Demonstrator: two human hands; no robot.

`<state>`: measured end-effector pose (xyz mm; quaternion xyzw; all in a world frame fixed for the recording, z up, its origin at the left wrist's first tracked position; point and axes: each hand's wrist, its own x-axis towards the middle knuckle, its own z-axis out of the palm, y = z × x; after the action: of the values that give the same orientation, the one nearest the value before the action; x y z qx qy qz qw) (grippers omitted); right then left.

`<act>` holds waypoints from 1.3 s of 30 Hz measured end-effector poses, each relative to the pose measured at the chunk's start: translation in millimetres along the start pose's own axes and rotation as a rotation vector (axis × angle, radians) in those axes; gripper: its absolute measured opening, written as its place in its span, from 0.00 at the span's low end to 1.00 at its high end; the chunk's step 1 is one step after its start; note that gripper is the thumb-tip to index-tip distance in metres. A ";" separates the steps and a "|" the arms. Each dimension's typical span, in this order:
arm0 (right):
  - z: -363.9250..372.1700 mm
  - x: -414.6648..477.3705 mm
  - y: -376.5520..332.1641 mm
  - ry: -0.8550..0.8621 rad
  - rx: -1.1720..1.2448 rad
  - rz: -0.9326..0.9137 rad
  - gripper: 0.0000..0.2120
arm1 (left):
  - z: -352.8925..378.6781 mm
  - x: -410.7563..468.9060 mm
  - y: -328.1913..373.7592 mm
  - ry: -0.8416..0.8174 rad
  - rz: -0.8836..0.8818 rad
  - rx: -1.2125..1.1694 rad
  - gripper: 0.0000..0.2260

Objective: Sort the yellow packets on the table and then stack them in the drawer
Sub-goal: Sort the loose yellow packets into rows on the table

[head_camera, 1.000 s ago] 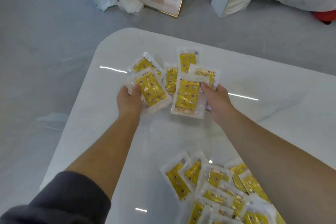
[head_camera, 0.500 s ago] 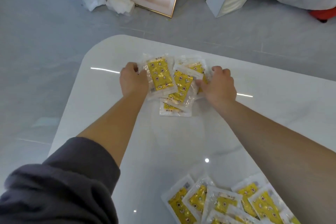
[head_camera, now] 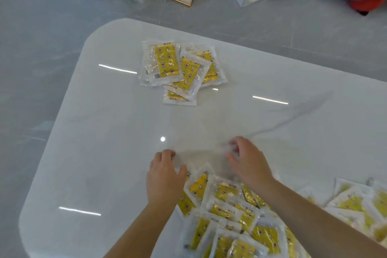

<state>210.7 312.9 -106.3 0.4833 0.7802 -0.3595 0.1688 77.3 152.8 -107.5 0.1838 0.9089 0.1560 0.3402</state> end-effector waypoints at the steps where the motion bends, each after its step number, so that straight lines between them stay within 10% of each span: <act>1: 3.7 -6.9 4.5 -0.062 -0.017 -0.009 0.13 | 4.2 -7.2 -4.8 0.001 -0.029 0.051 0.19; 11: 22.7 -41.8 27.4 -0.258 -0.332 -0.276 0.08 | 41.1 -53.5 -0.9 0.074 -0.339 -0.418 0.24; 20: 22.0 -53.1 35.2 -0.311 0.115 -0.189 0.06 | 52.1 -53.6 -2.1 -0.041 -0.326 -0.438 0.06; 31: -16.6 -51.7 45.5 -0.193 1.239 0.276 0.07 | 3.4 -41.8 -36.5 0.186 -0.243 -0.669 0.05; 39: 20.1 -106.0 33.2 -0.465 0.702 0.286 0.17 | -25.3 -65.6 -69.3 0.193 -0.297 -0.512 0.07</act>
<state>288.5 240.4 -68.6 0.5205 0.4776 -0.6748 0.2136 90.5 58.7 -80.8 -0.0584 0.8851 0.3451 0.3068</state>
